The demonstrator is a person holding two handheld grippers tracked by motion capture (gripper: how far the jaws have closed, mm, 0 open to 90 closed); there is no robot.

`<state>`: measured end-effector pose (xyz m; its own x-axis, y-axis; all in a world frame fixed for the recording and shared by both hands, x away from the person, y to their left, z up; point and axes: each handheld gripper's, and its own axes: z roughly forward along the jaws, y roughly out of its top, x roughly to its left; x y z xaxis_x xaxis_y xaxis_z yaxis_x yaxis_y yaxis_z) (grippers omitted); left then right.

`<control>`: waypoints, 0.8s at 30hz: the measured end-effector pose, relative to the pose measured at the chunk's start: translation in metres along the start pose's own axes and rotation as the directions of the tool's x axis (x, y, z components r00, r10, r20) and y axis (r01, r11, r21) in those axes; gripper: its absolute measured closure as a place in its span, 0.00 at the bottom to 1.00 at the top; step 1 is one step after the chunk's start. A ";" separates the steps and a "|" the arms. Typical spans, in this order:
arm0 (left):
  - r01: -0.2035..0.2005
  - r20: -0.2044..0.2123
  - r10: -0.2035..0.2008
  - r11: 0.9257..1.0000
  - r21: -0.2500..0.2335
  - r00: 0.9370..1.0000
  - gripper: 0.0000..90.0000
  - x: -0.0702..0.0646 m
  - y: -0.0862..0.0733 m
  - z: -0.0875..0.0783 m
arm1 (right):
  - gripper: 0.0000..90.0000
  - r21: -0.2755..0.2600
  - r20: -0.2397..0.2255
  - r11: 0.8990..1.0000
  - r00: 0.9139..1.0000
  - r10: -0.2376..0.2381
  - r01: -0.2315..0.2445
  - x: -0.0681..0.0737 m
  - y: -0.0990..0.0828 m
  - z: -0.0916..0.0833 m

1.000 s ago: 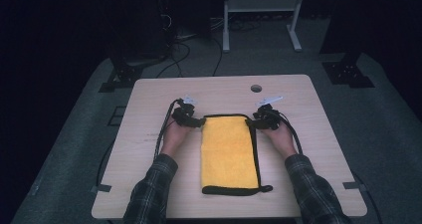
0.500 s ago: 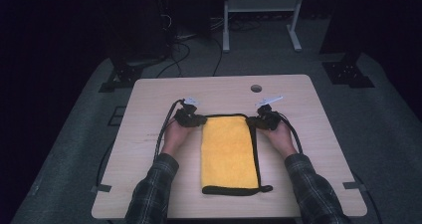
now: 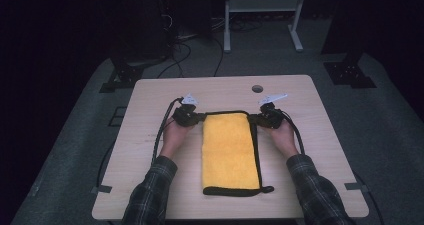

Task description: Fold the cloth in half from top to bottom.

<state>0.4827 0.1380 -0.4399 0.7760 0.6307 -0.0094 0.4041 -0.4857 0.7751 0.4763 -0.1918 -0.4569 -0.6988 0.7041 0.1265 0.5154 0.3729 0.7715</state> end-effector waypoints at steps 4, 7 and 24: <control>-0.038 -0.016 0.037 0.999 -0.040 0.999 0.96 -0.005 0.010 -0.015 | 0.91 -0.045 -0.006 0.999 1.000 -0.020 0.020 0.005 0.007 -0.012; -0.067 -0.009 0.066 0.996 -0.065 0.998 0.96 -0.013 0.012 -0.025 | 0.91 -0.064 -0.021 0.997 0.999 -0.046 0.045 0.009 0.012 -0.022; -0.108 0.123 0.125 0.985 -0.137 0.984 0.96 -0.052 -0.021 -0.075 | 0.91 -0.084 -0.159 0.984 0.973 -0.166 0.154 0.049 -0.019 -0.068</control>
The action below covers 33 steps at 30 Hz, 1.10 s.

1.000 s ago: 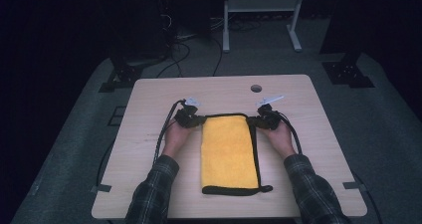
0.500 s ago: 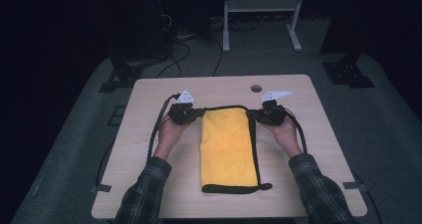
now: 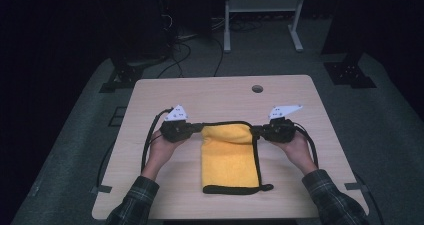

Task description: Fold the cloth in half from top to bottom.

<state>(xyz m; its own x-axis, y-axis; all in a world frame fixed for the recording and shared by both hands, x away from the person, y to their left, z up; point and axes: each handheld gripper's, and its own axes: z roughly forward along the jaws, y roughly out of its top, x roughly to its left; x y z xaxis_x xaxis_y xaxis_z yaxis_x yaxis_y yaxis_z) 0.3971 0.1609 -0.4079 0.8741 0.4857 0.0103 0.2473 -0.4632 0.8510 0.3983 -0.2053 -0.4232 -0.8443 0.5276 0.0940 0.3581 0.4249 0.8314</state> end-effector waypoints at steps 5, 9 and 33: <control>0.033 0.050 -0.033 0.999 0.017 0.998 0.96 -0.018 -0.013 -0.008 | 0.91 0.044 -0.030 0.999 0.999 -0.015 0.016 0.019 -0.012 -0.004; 0.099 0.106 -0.102 0.995 0.030 0.989 0.96 -0.031 -0.026 -0.013 | 0.91 0.068 -0.050 0.997 0.999 -0.021 0.024 0.035 -0.021 -0.009; 0.095 0.068 -0.116 0.960 0.263 0.991 0.96 -0.050 -0.050 0.016 | 0.91 0.218 -0.023 0.975 0.998 -0.050 0.054 0.050 -0.047 0.013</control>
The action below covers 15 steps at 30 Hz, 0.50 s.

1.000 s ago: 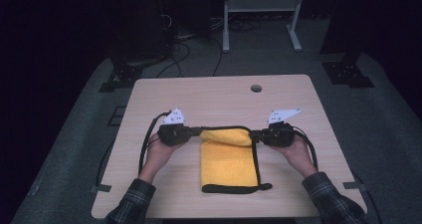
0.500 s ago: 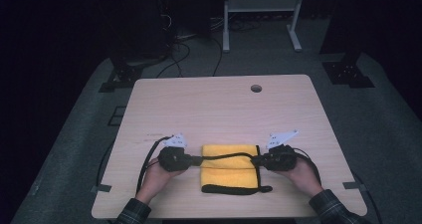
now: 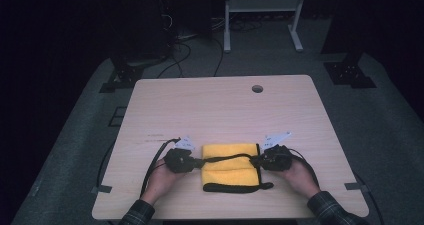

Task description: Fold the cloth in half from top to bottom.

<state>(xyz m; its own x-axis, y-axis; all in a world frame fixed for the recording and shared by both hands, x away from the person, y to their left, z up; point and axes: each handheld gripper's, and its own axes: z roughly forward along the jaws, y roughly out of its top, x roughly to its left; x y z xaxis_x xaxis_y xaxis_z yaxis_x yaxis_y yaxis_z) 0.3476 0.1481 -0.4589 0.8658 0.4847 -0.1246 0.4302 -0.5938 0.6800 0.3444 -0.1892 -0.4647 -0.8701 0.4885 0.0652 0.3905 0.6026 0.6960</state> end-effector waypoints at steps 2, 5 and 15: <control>-0.001 -0.027 0.001 1.000 0.000 1.000 0.96 0.005 0.004 0.003 | 0.91 0.001 0.026 1.000 1.000 -0.002 0.002 -0.004 0.004 0.002; -0.007 -0.073 0.007 1.000 0.005 0.997 0.96 0.014 0.011 0.007 | 0.91 -0.009 0.059 1.000 0.998 0.004 -0.003 -0.010 0.008 0.006; 0.028 -0.061 -0.033 0.996 -0.089 0.998 0.96 0.021 0.017 -0.003 | 0.91 -0.080 0.063 0.995 0.996 0.067 -0.062 -0.028 0.012 0.003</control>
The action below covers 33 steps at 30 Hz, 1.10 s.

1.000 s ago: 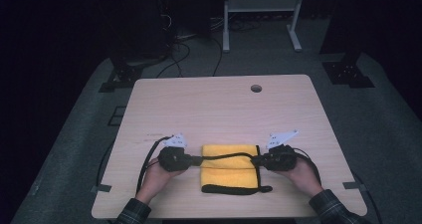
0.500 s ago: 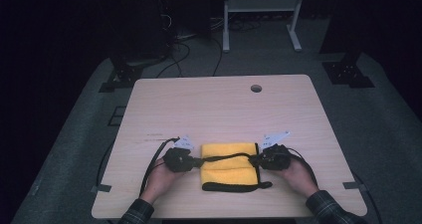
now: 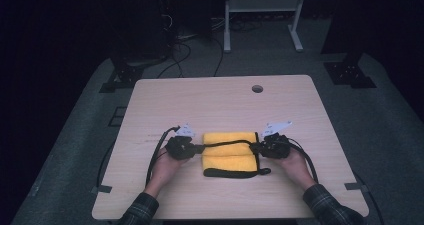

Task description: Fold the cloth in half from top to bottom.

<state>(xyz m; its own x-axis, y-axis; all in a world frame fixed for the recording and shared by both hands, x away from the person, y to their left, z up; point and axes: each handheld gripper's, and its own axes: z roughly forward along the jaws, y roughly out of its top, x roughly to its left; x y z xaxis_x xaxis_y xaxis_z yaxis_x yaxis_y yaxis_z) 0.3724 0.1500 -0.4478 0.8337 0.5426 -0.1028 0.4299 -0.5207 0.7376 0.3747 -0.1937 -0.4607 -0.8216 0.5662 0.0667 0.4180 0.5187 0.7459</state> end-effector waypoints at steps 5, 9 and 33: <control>-0.035 0.004 0.035 0.999 -0.028 0.999 0.96 -0.014 0.001 -0.015 | 0.91 -0.063 -0.047 0.998 0.999 -0.004 0.001 0.008 0.003 -0.019; -0.056 0.023 0.057 0.998 -0.021 0.998 0.96 -0.023 -0.005 -0.021 | 0.90 -0.063 -0.073 0.998 0.997 -0.035 0.031 0.018 -0.004 -0.026; -0.001 0.052 0.002 1.000 -0.027 0.999 0.80 -0.011 0.004 0.007 | 0.89 -0.032 -0.088 0.997 0.994 0.070 -0.073 0.004 -0.008 -0.011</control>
<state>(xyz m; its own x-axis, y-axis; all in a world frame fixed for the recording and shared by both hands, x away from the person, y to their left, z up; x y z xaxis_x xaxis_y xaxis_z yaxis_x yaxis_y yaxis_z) 0.3678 0.1375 -0.4483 0.8518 0.5060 -0.1359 0.4196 -0.5035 0.7553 0.3640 -0.2031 -0.4587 -0.8212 0.5425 0.1768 0.4643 0.4554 0.7596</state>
